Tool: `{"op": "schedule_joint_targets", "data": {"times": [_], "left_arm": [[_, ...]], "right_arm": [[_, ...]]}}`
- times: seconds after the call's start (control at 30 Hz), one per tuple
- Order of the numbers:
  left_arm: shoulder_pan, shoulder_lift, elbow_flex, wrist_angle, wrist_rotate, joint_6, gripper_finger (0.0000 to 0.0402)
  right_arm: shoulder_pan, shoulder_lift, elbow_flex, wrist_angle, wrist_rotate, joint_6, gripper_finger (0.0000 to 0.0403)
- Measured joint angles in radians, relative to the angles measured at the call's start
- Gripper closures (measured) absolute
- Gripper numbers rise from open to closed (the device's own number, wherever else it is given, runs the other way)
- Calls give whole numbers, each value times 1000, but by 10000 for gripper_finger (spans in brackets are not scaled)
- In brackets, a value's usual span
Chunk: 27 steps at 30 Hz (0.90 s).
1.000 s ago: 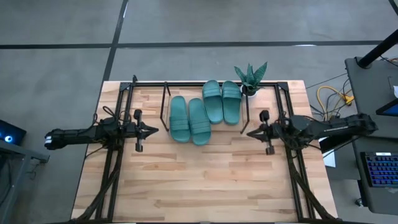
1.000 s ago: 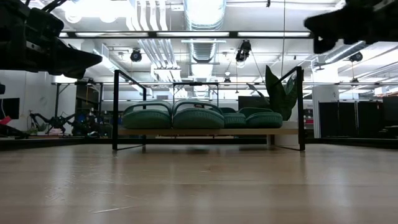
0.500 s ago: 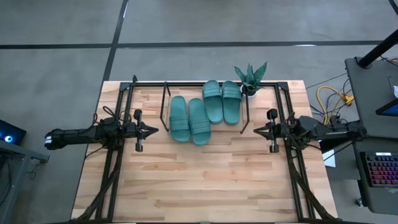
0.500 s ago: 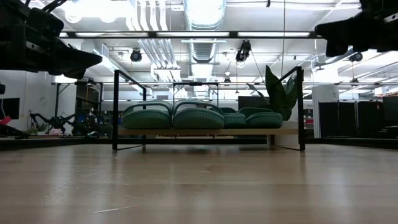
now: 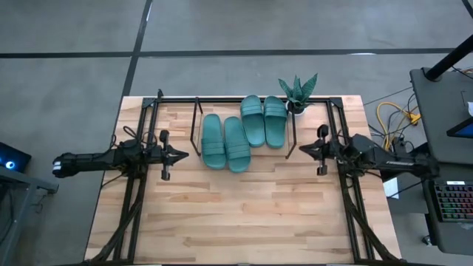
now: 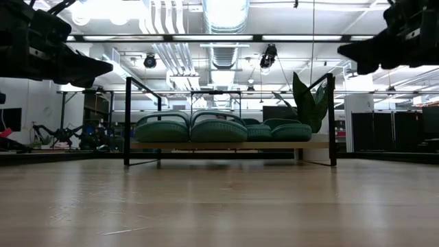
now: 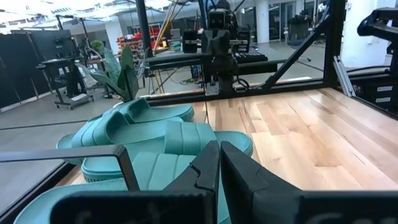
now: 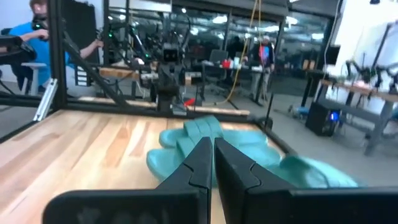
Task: Pick and place slides into the shelf
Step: Return to Home Position
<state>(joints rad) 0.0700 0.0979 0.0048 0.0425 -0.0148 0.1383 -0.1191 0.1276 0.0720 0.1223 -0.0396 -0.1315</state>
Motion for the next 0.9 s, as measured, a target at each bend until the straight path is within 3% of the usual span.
{"op": "schedule_joint_targets", "data": {"times": [0.4,0.6,0.9], "left_arm": [[0,0,0,0,0,0,402],[0,0,0,0,0,0,402],[0,0,0,1,0,0,402]], "right_arm": [[-12,-2,-35,-4,-25,46,394],[-12,-2,-39,-54,-119,52,394],[-12,7,-63,-90,-117,53,394]]}}
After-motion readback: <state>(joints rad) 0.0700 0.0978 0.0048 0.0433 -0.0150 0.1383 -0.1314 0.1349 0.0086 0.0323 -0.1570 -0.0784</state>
